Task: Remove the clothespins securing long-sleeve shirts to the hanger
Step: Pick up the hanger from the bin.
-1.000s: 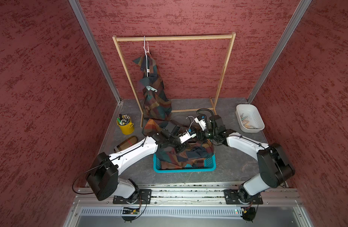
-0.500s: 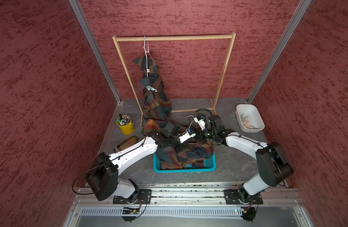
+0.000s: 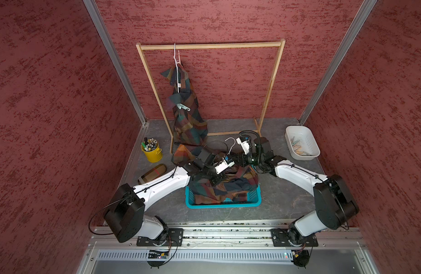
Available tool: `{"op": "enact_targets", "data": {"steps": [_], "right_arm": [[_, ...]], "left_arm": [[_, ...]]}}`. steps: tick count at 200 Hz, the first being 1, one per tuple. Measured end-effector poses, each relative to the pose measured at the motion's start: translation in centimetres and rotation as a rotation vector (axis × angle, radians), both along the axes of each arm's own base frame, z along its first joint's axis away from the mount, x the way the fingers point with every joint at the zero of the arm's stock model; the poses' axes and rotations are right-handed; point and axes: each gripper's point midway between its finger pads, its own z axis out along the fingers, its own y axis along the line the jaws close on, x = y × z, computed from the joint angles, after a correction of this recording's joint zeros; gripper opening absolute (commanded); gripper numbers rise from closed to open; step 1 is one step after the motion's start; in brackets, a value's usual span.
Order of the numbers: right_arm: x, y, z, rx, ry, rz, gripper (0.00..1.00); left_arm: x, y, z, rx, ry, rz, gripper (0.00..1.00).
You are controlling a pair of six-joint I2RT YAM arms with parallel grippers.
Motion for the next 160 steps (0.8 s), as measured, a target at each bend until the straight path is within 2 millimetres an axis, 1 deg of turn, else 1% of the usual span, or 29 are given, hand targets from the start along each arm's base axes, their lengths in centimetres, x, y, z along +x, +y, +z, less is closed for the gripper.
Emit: {"op": "enact_targets", "data": {"steps": [38, 71, 97, 109, 114, 122, 134, 156, 160], "right_arm": [[0.8, 0.3, -0.1, 0.035, 0.02, -0.031, 0.42], [1.8, 0.8, -0.7, 0.074, 0.045, -0.057, 0.42], [2.6, 1.4, -1.1, 0.117, 0.062, -0.072, 0.41], [3.0, 1.6, -1.2, 0.137, 0.069, -0.08, 0.36], [3.2, 1.7, -1.2, 0.143, 0.068, -0.082, 0.3], [3.4, 1.8, -1.1, 0.155, 0.067, -0.086, 0.25], [3.6, 1.9, -0.9, 0.171, 0.069, -0.092, 0.21], [3.9, 2.1, 0.0, 0.191, 0.044, -0.092, 0.16], [3.9, 2.0, 0.1, 0.192, 0.038, -0.092, 0.15]], "left_arm": [[-0.1, 0.2, -0.3, -0.011, 0.006, 0.01, 0.0], [0.0, 0.2, -0.2, -0.022, 0.003, 0.015, 0.0], [0.1, 0.2, -0.1, -0.029, -0.002, 0.019, 0.0], [0.1, 0.2, 0.0, -0.032, -0.005, 0.02, 0.0], [0.2, 0.2, 0.0, -0.033, -0.007, 0.02, 0.0], [0.2, 0.2, 0.1, -0.035, -0.008, 0.02, 0.0], [0.2, 0.2, 0.2, -0.036, -0.011, 0.02, 0.0], [0.3, 0.3, 0.3, -0.039, -0.017, 0.025, 0.0], [0.4, 0.3, 0.3, -0.039, -0.018, 0.026, 0.04]]}}
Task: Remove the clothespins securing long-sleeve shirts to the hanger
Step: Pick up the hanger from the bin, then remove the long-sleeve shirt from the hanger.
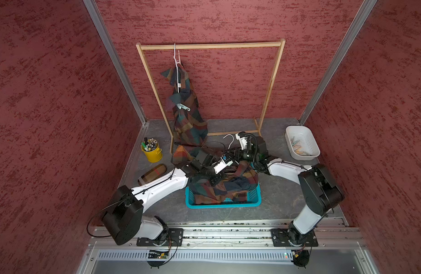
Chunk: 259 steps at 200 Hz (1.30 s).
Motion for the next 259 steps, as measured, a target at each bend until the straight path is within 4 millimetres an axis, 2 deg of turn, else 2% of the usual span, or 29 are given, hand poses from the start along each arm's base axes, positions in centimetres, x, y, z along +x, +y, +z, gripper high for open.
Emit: {"op": "enact_targets", "data": {"steps": [17, 26, 38, 44, 49, 64, 81, 88, 123, 135, 148, 165, 192, 212, 230, 259], "right_arm": [[-0.1, -0.1, 1.2, 0.003, -0.037, -0.001, 0.12], [-0.2, -0.3, 2.4, 0.001, -0.077, -0.003, 0.11], [-0.5, -0.6, 4.5, 0.003, -0.143, -0.006, 0.09], [-0.7, -0.8, 5.7, 0.004, -0.181, -0.006, 0.09], [-0.8, -1.0, 6.6, 0.003, -0.21, -0.008, 0.09], [-1.4, -1.4, 9.0, -0.003, -0.299, -0.008, 0.08], [-2.0, -2.1, 10.6, -0.033, -0.37, -0.009, 0.06], [-2.1, -2.3, 11.1, -0.048, -0.395, -0.007, 0.0], [-2.1, -3.8, 12.2, -0.112, -0.468, 0.002, 0.0], [-2.2, -4.2, 12.5, -0.137, -0.493, 0.009, 0.0], [-2.4, -4.6, 12.9, -0.16, -0.521, 0.017, 0.0], [-3.0, -4.9, 13.6, -0.177, -0.568, 0.046, 0.0], [-4.1, -5.4, 15.5, -0.177, -0.654, 0.111, 0.0], [-5.2, -5.2, 16.9, -0.165, -0.72, 0.183, 0.0], [-6.4, -4.8, 17.8, -0.149, -0.767, 0.257, 0.0], [-8.7, -4.2, 17.7, -0.126, -0.802, 0.387, 0.0]], "left_arm": [[0.3, 0.2, 0.0, 0.003, -0.005, 0.017, 0.39], [0.6, 0.4, 0.1, 0.004, -0.009, 0.029, 0.68], [1.1, 0.7, 0.6, 0.005, -0.025, 0.05, 0.83], [1.4, 0.8, 1.0, 0.001, -0.035, 0.059, 0.96], [1.6, 0.9, 1.4, -0.005, -0.046, 0.064, 1.0], [2.2, 1.0, 3.6, -0.036, -0.092, 0.083, 0.99], [2.5, 0.8, 7.9, -0.106, -0.174, 0.085, 0.99], [2.4, 0.8, 10.0, -0.142, -0.215, 0.08, 0.99], [0.8, 2.0, 20.9, -0.322, -0.439, 0.044, 0.99], [0.5, 3.0, 23.6, -0.354, -0.509, 0.044, 1.0], [0.7, 4.2, 25.5, -0.367, -0.566, 0.061, 1.0], [1.8, 6.0, 26.3, -0.355, -0.606, 0.112, 1.0], [4.8, 8.6, 24.8, -0.289, -0.591, 0.207, 1.0], [6.2, 9.2, 23.1, -0.252, -0.55, 0.229, 1.0], [6.6, 9.5, 22.1, -0.236, -0.526, 0.231, 1.0], [6.6, 9.8, 21.6, -0.232, -0.515, 0.224, 1.0]]}}
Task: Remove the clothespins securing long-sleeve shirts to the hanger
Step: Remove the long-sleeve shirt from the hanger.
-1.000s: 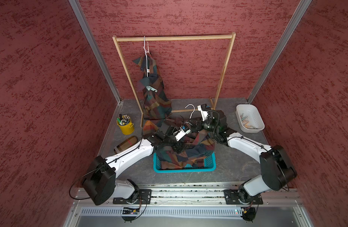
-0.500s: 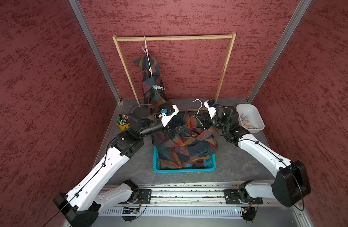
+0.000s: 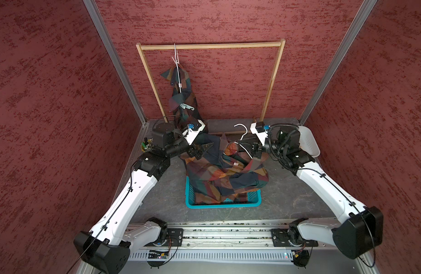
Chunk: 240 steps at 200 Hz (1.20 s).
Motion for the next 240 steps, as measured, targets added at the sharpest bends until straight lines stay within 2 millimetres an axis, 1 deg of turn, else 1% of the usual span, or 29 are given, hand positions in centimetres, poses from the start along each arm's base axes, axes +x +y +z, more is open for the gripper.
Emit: {"op": "enact_targets", "data": {"steps": [24, 36, 49, 80, 97, 121, 127, 140, 147, 158, 165, 171, 177, 195, 212, 225, 240], "right_arm": [[-1.8, 0.2, 0.0, -0.014, -0.024, 0.093, 0.0], [-2.5, 0.2, 0.4, -0.014, -0.044, 0.125, 0.0], [-3.2, 0.2, 1.1, -0.009, -0.068, 0.149, 0.0], [-3.9, 0.1, 2.9, 0.007, -0.122, 0.175, 0.0], [-4.1, 0.2, 3.4, 0.011, -0.135, 0.181, 0.0], [-4.1, 0.2, 3.5, 0.012, -0.138, 0.187, 0.0], [-4.2, 0.2, 3.4, 0.012, -0.138, 0.188, 0.0], [-4.2, 0.1, 3.5, 0.011, -0.14, 0.191, 0.0], [-4.3, 0.1, 3.6, 0.01, -0.142, 0.193, 0.0], [-4.2, 0.0, 3.8, 0.012, -0.147, 0.193, 0.0], [-4.1, -0.1, 4.0, 0.013, -0.151, 0.192, 0.0], [-4.1, -0.3, 4.1, 0.015, -0.151, 0.191, 0.0], [-4.0, -0.5, 4.2, 0.016, -0.151, 0.188, 0.0], [-3.7, -1.0, 4.3, 0.017, -0.153, 0.177, 0.0], [-3.7, -1.2, 4.5, 0.019, -0.153, 0.178, 0.0], [-3.8, -1.2, 4.5, 0.02, -0.154, 0.182, 0.0], [-3.8, -1.2, 4.5, 0.021, -0.151, 0.185, 0.0]], "left_arm": [[0.3, 0.8, -0.2, -0.006, 0.007, -0.007, 1.0], [0.4, 1.4, -0.3, -0.016, 0.017, -0.008, 1.0], [0.6, 1.8, -0.8, -0.024, 0.036, -0.019, 0.98], [0.4, 1.1, -2.4, -0.028, 0.106, -0.084, 0.95], [0.1, 0.7, -3.5, -0.023, 0.15, -0.116, 0.88], [-0.4, 0.4, -4.3, -0.02, 0.179, -0.143, 0.79], [-0.5, 0.4, -4.4, -0.02, 0.185, -0.147, 0.73], [-0.7, 0.4, -4.9, -0.019, 0.201, -0.151, 0.54], [-0.8, 0.4, -5.2, -0.015, 0.206, -0.153, 0.49], [-0.8, 0.4, -5.6, -0.011, 0.213, -0.152, 0.49], [-0.7, 0.4, -5.8, -0.007, 0.215, -0.151, 0.51], [-0.5, 0.5, -5.9, -0.004, 0.217, -0.147, 0.57], [-0.4, 0.5, -6.2, 0.0, 0.221, -0.144, 0.65], [0.2, 0.6, -7.1, 0.01, 0.247, -0.129, 0.76], [0.8, 0.9, -7.8, 0.019, 0.265, -0.112, 0.83], [1.1, 1.4, -7.9, 0.018, 0.27, -0.095, 0.83], [1.4, 2.0, -7.8, 0.011, 0.269, -0.077, 0.73]]}}
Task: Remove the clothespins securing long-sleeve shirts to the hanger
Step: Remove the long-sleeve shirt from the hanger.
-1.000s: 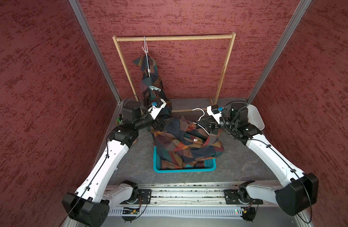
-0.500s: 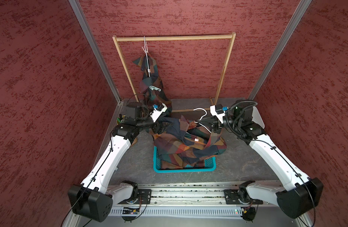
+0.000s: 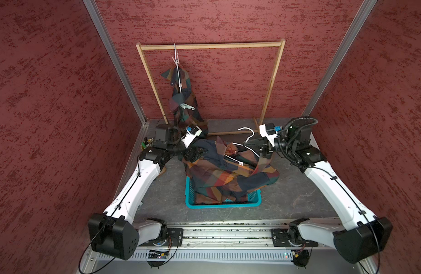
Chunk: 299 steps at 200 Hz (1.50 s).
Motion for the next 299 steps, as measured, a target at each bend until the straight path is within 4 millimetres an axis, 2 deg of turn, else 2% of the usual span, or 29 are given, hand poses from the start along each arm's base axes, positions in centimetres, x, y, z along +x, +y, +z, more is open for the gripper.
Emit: {"op": "enact_targets", "data": {"steps": [20, 34, 97, 143, 184, 206, 237, 273, 299], "right_arm": [[-0.1, 0.0, 0.0, 0.0, 0.003, 0.004, 0.0], [0.0, 0.0, 0.0, 0.0, 0.004, 0.003, 0.0], [-0.2, -0.4, 0.0, 0.001, 0.004, -0.006, 0.0], [-0.5, -2.2, -0.3, 0.018, 0.012, -0.056, 0.0], [-0.5, -3.6, -0.7, 0.034, 0.035, -0.095, 0.0], [-0.5, -3.9, -0.9, 0.038, 0.046, -0.101, 0.0], [-0.7, -4.3, -1.2, 0.056, 0.055, -0.099, 0.0], [-1.2, -4.6, -0.1, 0.077, 0.025, -0.081, 0.0], [-1.4, -4.8, 0.2, 0.081, 0.02, -0.079, 0.0]], "left_arm": [[0.3, 0.5, 0.1, -0.007, 0.001, 0.015, 0.41], [0.4, 0.8, 0.2, -0.01, -0.003, 0.019, 0.0], [1.7, 2.0, -0.2, -0.033, 0.013, 0.048, 0.0], [2.4, 2.8, -0.5, -0.049, -0.008, 0.112, 0.0], [4.6, 5.9, -2.5, -0.079, 0.007, 0.341, 0.0], [4.8, 7.1, -3.0, -0.116, 0.023, 0.431, 0.0], [4.6, 7.0, -1.8, -0.149, 0.0, 0.473, 0.0], [3.7, 4.3, -2.5, -0.113, -0.007, 0.462, 0.0], [4.0, 5.9, -4.2, -0.119, 0.027, 0.526, 0.0]]}}
